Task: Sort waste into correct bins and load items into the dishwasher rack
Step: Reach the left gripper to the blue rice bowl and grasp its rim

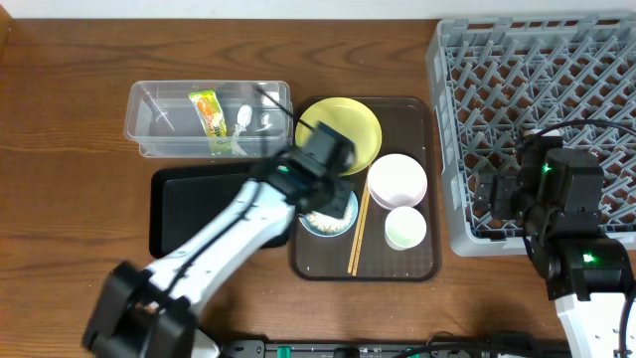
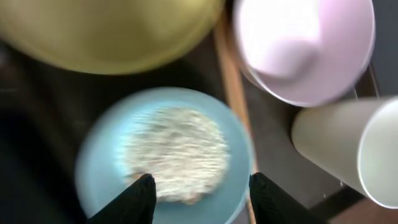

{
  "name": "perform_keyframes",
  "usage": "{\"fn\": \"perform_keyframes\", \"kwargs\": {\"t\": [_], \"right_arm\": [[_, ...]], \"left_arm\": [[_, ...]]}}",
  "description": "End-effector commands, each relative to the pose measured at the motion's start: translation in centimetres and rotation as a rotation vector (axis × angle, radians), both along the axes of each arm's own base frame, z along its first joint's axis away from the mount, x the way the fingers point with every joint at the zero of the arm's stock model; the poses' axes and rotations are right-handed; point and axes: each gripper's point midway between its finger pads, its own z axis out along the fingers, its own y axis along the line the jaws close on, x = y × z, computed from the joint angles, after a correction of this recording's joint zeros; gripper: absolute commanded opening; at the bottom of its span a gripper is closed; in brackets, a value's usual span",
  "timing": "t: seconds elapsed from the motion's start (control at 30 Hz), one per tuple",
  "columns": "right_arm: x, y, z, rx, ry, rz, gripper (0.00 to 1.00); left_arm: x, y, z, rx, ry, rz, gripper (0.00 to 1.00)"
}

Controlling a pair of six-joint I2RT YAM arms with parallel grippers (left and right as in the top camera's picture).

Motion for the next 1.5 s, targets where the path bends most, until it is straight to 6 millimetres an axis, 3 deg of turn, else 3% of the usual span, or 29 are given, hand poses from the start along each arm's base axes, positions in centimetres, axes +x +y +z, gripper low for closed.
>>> {"fn": "perform_keyframes", "kwargs": {"t": [0.0,0.2,0.33,0.53,0.8,1.03,1.17,1.47], "right_arm": [[0.2,-0.1,0.8,0.011,-0.019,-0.012,0.99],[0.1,-0.1,0.8,0.012,-0.016,-0.012,0.99],[0.1,-0.1,0.8,0.012,-0.016,-0.012,0.99],[0.1,-0.1,0.8,0.012,-0.016,-0.012,0.99],[0.1,-0.1,0.7,0.012,-0.013,-0.012,0.99],[0.0,-0.1,0.6,0.012,-0.009,-0.012,0.99],[0.0,-0.1,0.6,0.012,-0.006,-0.012,0.99],[-0.1,-0.1,0.6,0.012,-0.005,-0.012,0.99]], "left_arm": [[-1.6,-1.7,-2.4,0.033,0.047,-0.054,0.50],[-2.4,-2.5,-5.7,0.091,0.096,-0.058,0.46],[-2.5,-2.9,-6.8,0.101,0.107,-0.066,0.38],[-2.4,-3.5,-6.7,0.085,0.094,-0.064,0.31],[-3.2,-3.4,-7.3,0.117,0.092,-0.082,0.31],[-2.4,-2.6,-7.4,0.172,0.041,-0.062,0.31],[-2.5,-2.6,-7.5,0.174,0.044,-0.062,0.24],[-2.9,-2.2,-8.4,0.192,0.068,-0.057,0.19]]}}
